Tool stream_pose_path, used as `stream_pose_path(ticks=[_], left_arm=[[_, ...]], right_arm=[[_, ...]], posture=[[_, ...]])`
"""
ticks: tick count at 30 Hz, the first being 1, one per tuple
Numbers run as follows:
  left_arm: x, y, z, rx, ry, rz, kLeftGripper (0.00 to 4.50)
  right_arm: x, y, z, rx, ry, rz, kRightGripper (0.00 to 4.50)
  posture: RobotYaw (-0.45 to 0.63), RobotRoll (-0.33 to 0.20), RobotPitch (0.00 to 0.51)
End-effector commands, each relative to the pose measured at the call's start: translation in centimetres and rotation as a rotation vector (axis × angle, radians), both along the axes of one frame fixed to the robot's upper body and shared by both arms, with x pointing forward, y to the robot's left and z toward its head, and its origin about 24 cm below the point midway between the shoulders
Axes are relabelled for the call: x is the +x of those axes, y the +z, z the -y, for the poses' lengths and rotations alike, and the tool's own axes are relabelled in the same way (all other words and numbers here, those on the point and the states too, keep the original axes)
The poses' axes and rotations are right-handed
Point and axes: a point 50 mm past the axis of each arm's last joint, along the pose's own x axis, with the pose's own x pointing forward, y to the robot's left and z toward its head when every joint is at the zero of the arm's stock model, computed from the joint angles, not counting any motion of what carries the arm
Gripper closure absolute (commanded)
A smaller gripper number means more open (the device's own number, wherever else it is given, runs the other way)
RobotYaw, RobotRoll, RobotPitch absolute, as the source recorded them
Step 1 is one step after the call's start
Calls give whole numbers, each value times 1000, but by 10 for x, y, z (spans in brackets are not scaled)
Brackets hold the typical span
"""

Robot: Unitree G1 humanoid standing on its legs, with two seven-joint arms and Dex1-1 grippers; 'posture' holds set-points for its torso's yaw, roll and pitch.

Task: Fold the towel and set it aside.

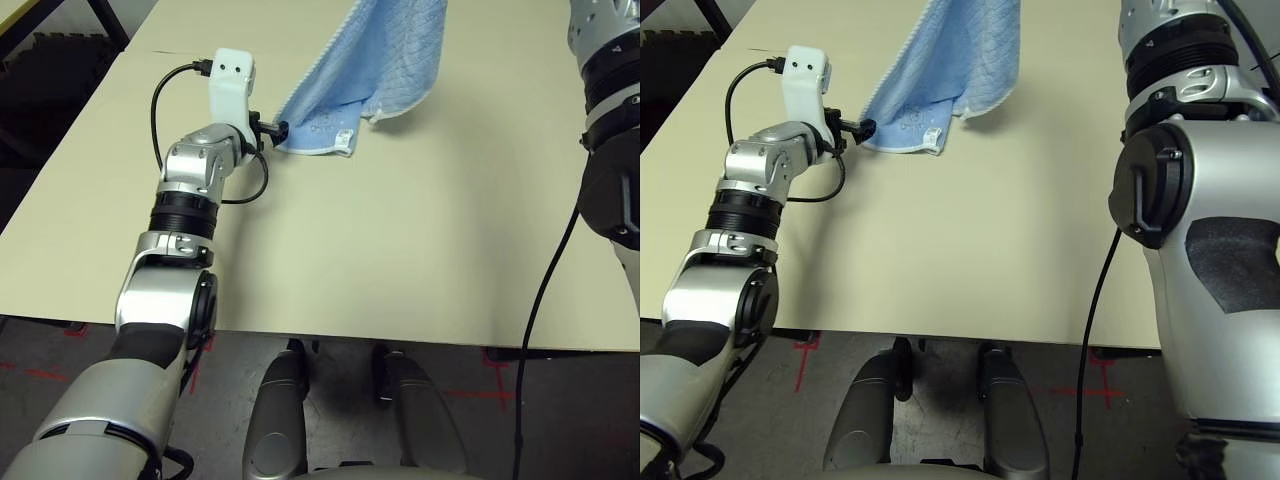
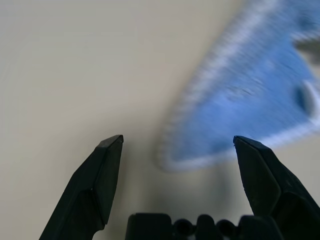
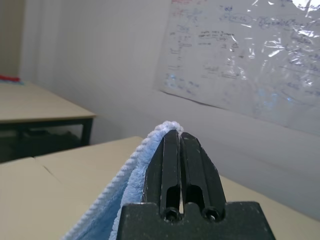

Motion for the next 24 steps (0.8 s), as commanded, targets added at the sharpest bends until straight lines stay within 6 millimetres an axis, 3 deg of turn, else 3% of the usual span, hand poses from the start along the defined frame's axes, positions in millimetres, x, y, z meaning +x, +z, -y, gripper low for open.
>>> stream_pose_path(ticks=[1,6,10,16,22,24], left_arm=[[-4,0,3,7,-120,21,0],[0,-4,0,19,-132,69,0],[9,-8,-15,67,-39,114,0],[12,-22,-26,95,-23,56,0],[13,-15,-20,-11,-71,73,0],[13,-13,-19,-8,-84,90,395]], right_arm=[[-4,-1,8,9,38,29,4464],[-4,-3,7,14,62,30,4464],[-5,-1,5,11,71,39,4464],[-7,1,5,9,83,49,4464],[-7,-1,7,2,80,42,4464],[-6,-2,6,3,83,38,4500]], posture=[[21,0,253],[15,0,250],[6,0,250],[0,0,252],[-5,0,254],[-6,0,254]])
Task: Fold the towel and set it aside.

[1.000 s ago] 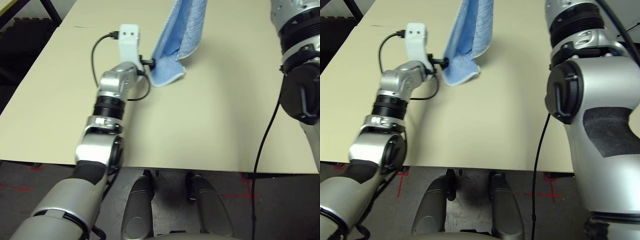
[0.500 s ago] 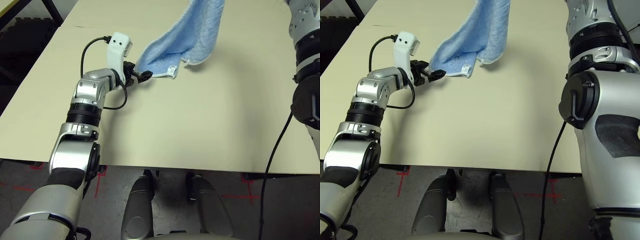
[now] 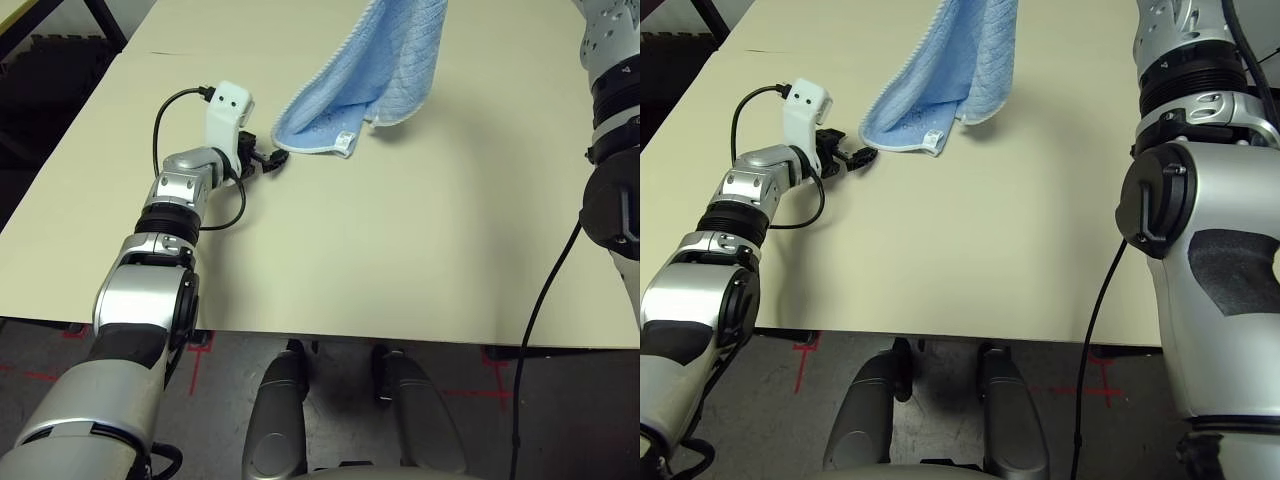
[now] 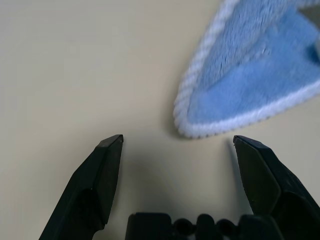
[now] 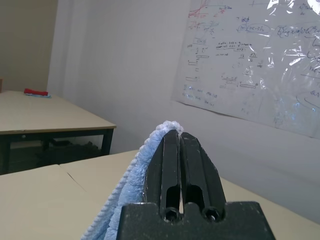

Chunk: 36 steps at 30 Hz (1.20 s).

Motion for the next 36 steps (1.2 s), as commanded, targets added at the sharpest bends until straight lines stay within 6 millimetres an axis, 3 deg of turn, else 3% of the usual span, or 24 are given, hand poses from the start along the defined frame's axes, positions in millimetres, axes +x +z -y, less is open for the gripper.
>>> stream_pose_path(ticks=[1,10,12,17,26,30,33,36], left_arm=[[1,5,5,-20,-43,32,636],[1,0,9,-70,-62,26,3984],[2,-4,8,-66,-52,9,4444],[1,-7,4,-61,-35,-13,4444],[1,4,-11,-33,0,8,4444],[-1,1,-8,-36,-54,-9,4444],[-1,1,-3,-52,-85,-13,3806],[-1,-1,1,-51,-99,-17,2720]], right_arm=[[-3,2,2,4,11,16,4500],[-3,2,0,-1,21,14,4500],[-3,2,0,-3,19,16,4500],[-4,4,2,-3,11,21,4500],[-2,-4,9,7,-8,1,4500],[-1,-4,7,9,2,-1,4500],[-2,-3,5,8,6,3,4500],[-3,-1,4,4,12,8,4500]], posture=[[-6,0,254],[-14,0,255],[-20,0,254],[-29,0,252],[-9,0,252],[-7,0,249],[-11,0,248],[-22,0,247]])
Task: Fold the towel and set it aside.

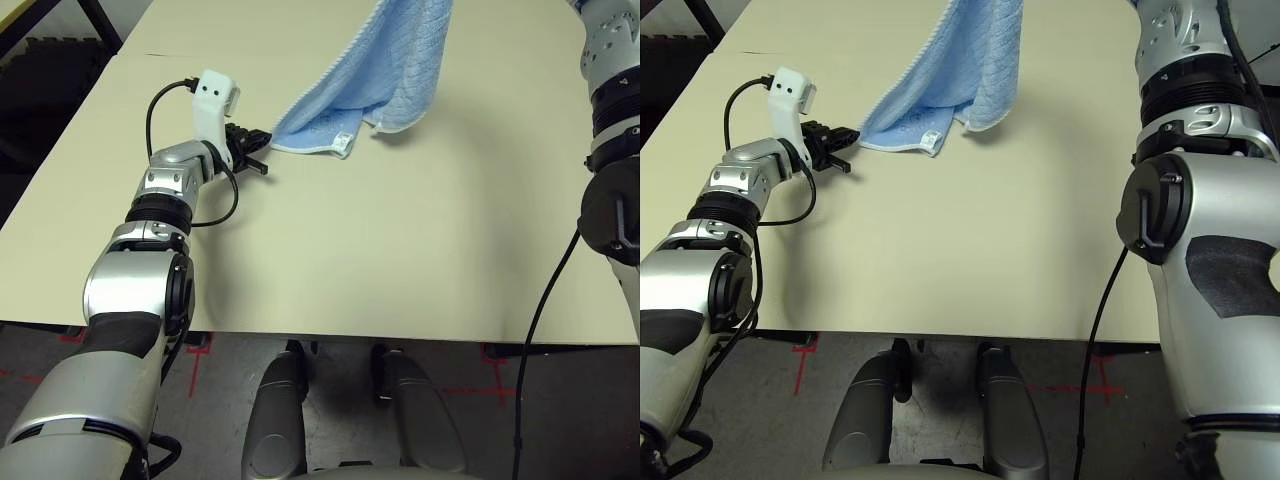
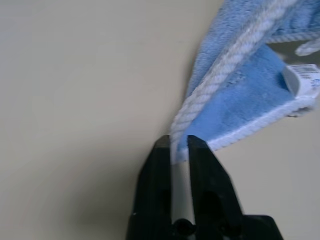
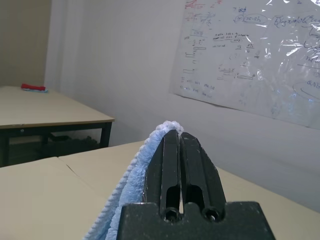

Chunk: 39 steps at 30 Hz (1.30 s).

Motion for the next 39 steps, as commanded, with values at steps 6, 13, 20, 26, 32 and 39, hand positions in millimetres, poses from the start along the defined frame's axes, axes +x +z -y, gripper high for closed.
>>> stream_pose_path(ticks=[6,13,20,26,32,39], left_arm=[[0,-8,7,3,-21,-21,475],[0,-9,5,4,-2,-17,1300],[-1,-7,-3,19,6,-15,3991],[-3,-4,-10,32,-2,-21,4476],[-4,34,-30,32,78,62,4476],[-25,98,-75,227,159,187,4476]], right_arm=[[-8,12,0,3,19,50,4500],[-10,15,-1,-1,24,59,4500],[-10,13,-1,-3,25,55,4500],[-4,3,7,14,-8,14,4500],[8,-40,43,-16,-131,-145,4500],[-4,-169,118,-277,-231,-691,4500]], posture=[[-34,0,245],[-49,0,241],[-40,0,239],[-25,0,240],[-18,0,253],[41,0,266]])
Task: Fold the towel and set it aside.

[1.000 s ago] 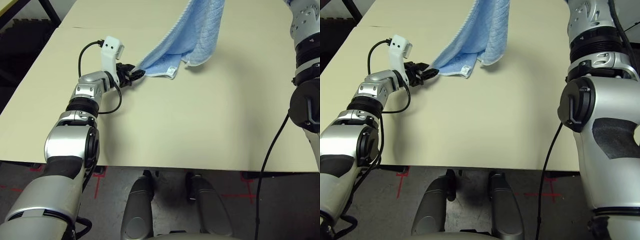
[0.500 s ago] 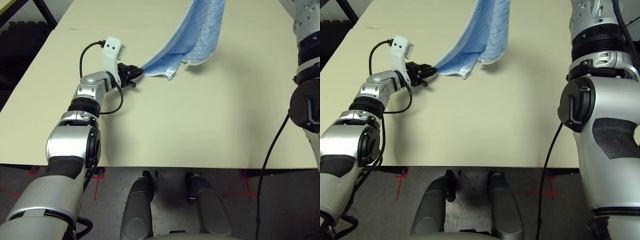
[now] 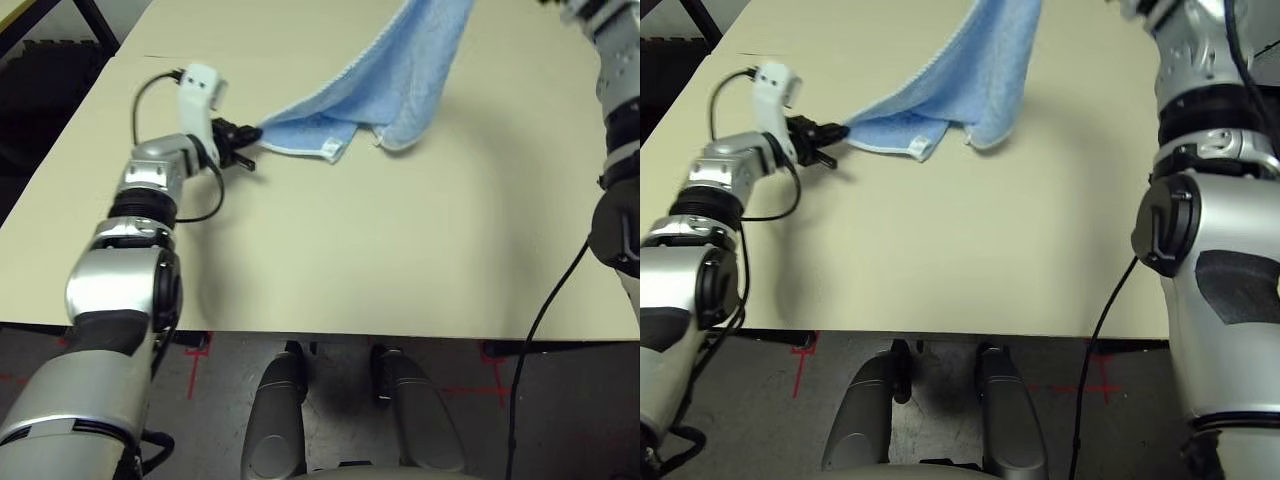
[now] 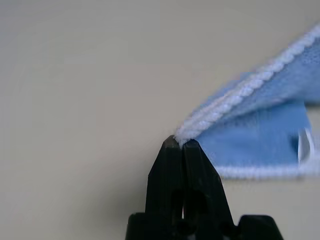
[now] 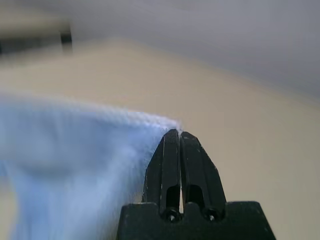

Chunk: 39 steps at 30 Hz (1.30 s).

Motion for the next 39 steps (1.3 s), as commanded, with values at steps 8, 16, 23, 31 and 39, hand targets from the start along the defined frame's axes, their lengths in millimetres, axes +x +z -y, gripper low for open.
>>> stream_pose_path(ticks=[8,16,23,31,39], left_arm=[[-32,35,-8,213,-221,-204,4476],[-47,35,-6,41,-389,-420,4476],[-61,23,-27,-13,-435,-552,4476],[-68,42,-41,-74,-420,-477,4476],[-28,41,-38,164,-29,-175,4476]], right_arm=[[-25,-35,22,-105,192,-384,4500],[-33,7,12,147,420,-405,4500],[-45,33,3,181,599,-476,4500],[-52,48,13,292,597,-427,4500],[-7,35,10,-180,-14,-126,4500]], posture=[[59,0,284],[51,0,299],[48,0,315],[53,0,312],[41,0,309]])
